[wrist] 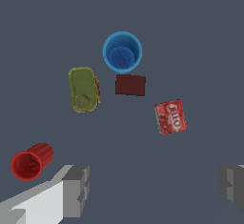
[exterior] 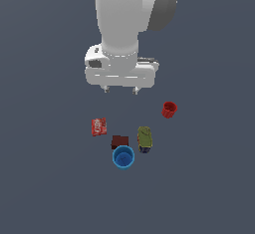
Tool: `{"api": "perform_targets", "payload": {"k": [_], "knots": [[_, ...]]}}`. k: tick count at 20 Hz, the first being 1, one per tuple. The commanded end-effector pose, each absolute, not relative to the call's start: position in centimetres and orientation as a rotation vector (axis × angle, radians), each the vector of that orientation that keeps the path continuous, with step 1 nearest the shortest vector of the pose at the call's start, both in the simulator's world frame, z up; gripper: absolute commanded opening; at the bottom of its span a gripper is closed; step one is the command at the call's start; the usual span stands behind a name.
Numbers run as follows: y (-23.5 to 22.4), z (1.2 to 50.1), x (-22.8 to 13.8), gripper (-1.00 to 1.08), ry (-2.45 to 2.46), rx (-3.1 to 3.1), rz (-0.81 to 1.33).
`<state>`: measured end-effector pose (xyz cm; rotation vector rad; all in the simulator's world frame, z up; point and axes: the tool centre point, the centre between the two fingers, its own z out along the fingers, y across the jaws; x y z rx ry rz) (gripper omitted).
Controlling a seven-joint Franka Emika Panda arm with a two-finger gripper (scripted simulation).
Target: Pick up a designated object from a clutter of objects.
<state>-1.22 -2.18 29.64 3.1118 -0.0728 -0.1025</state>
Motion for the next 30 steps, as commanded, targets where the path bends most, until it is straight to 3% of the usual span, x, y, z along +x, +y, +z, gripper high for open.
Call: {"api": "perform_targets", "payload": {"k": [1, 14, 22, 30], "knots": [[-2.4, 29.7, -1.3, 1.00, -0.081, 3.109, -0.108], [1.1, 27.0, -1.3, 1.00, -0.108, 3.108, -0.090], [7.6, 22.0, -2.4, 1.00, -0.165, 3.108, -0.061], [15.4, 15.9, -5.9, 1.00, -0.243, 3.113, -0.028]]}}
